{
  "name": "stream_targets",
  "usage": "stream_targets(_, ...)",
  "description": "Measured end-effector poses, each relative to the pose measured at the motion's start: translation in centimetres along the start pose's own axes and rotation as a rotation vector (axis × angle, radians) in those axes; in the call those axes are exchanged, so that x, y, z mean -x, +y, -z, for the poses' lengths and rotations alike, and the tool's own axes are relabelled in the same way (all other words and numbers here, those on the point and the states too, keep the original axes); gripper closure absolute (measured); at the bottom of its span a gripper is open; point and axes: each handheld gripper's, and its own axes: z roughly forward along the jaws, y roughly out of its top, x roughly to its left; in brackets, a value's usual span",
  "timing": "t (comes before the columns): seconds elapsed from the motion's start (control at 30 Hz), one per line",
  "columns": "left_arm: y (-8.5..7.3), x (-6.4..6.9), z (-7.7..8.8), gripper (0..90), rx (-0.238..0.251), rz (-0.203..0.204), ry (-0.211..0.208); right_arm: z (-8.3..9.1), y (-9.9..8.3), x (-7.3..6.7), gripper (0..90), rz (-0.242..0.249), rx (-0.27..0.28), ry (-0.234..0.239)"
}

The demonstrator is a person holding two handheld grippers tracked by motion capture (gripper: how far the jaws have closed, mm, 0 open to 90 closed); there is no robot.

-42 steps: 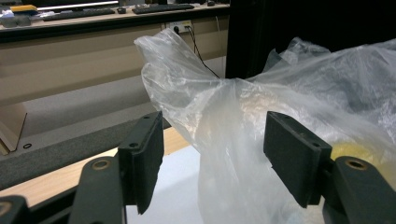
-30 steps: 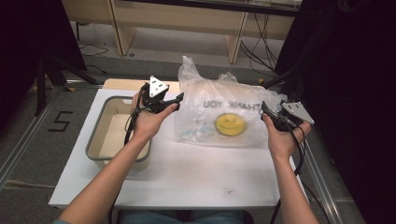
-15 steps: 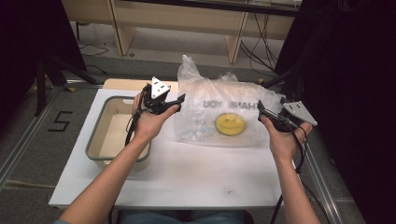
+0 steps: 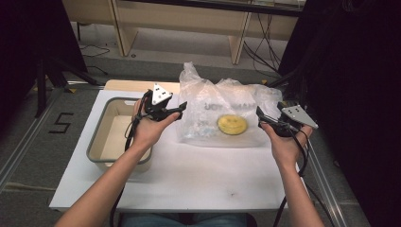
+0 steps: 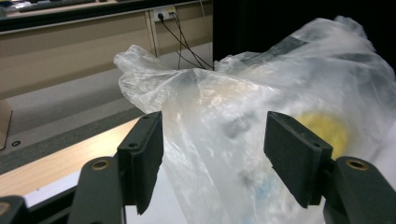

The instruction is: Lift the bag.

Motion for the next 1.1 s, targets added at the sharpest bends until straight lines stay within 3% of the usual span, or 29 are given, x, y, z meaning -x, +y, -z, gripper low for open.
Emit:
stream_targets(0.53, -2.9, -0.3, 3.9, 33.6, -0.087, -0.025, -0.063, 2.5, -3.3, 0.5, 24.0, 0.009, -0.104, 0.124)
stream_targets(0.7, -4.1, -0.6, 5.1, 33.1, -0.094, -0.009, -0.075, 3.4, -4.6, 0.5, 25.3, 0.012, -0.142, 0.174)
stream_targets(1.1, -6.4, -0.4, 7.1, 32.0, -0.124, -0.035, -0.097, 5.3, -6.9, 0.6, 28.4, -0.009, -0.177, 0.264)
